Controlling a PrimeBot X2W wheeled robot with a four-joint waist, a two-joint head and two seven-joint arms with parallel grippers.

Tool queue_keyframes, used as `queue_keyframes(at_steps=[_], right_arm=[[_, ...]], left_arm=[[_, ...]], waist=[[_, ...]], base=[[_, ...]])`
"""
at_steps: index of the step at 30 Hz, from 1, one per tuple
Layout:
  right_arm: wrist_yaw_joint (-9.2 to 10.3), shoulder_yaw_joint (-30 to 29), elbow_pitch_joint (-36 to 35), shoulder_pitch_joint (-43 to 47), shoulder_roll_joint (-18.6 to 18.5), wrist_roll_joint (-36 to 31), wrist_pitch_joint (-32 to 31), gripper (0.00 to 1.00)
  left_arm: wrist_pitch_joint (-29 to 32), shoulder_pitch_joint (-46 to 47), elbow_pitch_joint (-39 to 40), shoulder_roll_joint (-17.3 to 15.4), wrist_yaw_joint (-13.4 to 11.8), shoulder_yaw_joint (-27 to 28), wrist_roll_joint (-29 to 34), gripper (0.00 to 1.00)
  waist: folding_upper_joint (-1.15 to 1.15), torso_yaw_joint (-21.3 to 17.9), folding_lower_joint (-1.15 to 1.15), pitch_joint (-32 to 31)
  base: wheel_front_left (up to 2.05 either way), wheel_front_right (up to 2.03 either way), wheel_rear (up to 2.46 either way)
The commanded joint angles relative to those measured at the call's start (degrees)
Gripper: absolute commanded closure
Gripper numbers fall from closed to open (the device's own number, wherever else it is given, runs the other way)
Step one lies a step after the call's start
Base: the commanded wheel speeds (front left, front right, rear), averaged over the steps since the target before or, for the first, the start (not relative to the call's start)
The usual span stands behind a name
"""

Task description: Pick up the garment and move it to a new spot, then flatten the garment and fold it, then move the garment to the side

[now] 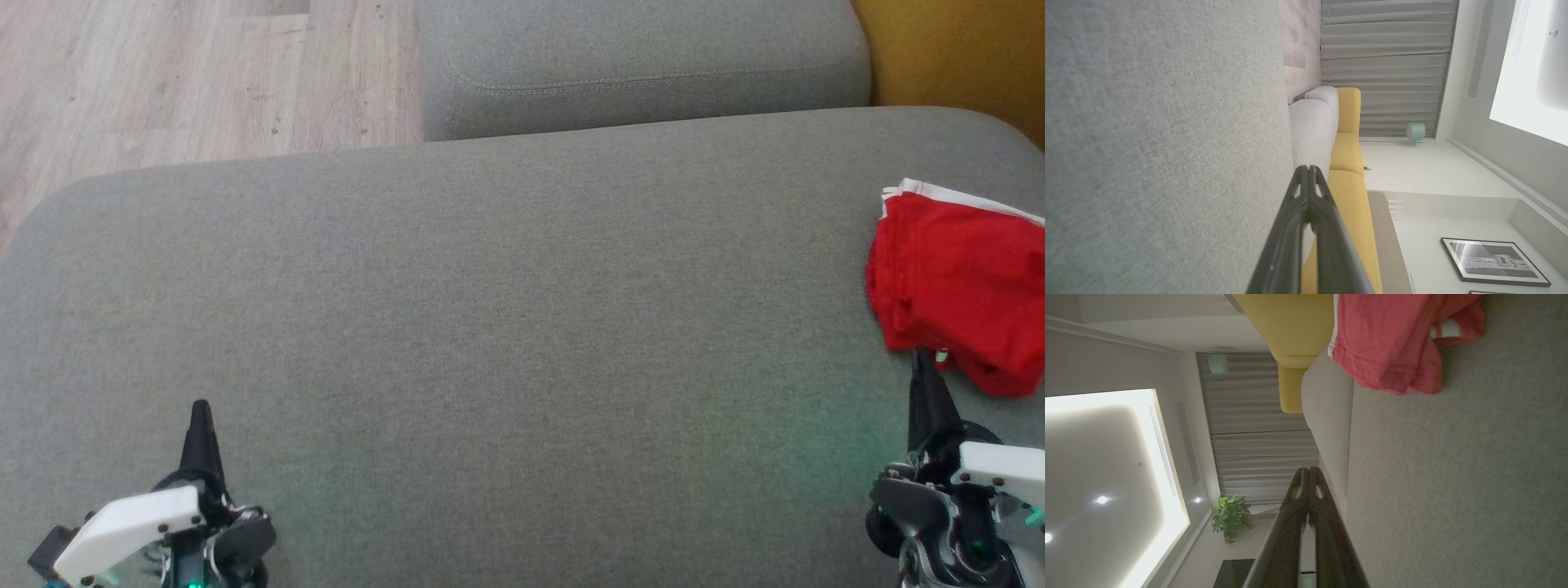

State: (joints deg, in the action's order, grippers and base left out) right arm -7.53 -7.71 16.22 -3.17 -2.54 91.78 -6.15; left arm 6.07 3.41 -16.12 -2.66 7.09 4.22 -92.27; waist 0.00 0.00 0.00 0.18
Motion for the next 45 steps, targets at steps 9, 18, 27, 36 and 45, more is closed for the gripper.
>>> queue_keyframes(at_steps=[9,18,27,36,45], right_arm=[[0.04,1.2,-2.2,-3.02,-0.33,0.4,-0.33,1.0],[0.04,1.2,-2.2,-3.02,-0.33,0.4,-0.33,1.0],[0.04,1.2,-2.2,-3.02,-0.33,0.4,-0.33,1.0],[0.04,1.2,-2.2,-3.02,-0.33,0.4,-0.33,1.0],[0.04,1.2,-2.2,-3.02,-0.33,0.4,-0.33,1.0]], left_arm=[[0.45,2.78,2.08,-0.23,0.4,2.33,0.14,1.0],[0.45,2.78,2.08,-0.23,0.4,2.34,0.14,1.0],[0.45,2.78,2.08,-0.23,0.4,2.34,0.14,1.0],[0.46,2.78,2.08,-0.23,0.4,2.35,0.15,1.0],[0.46,2.78,2.08,-0.22,0.4,2.35,0.15,1.0]], waist=[[0.0,0.0,0.0,0.0],[0.0,0.0,0.0,0.0],[0.0,0.0,0.0,0.0],[0.0,0.0,0.0,0.0],[0.0,0.0,0.0,0.0]], base=[[0.0,0.0,0.0],[0.0,0.0,0.0],[0.0,0.0,0.0],[0.0,0.0,0.0],[0.0,0.0,0.0]])
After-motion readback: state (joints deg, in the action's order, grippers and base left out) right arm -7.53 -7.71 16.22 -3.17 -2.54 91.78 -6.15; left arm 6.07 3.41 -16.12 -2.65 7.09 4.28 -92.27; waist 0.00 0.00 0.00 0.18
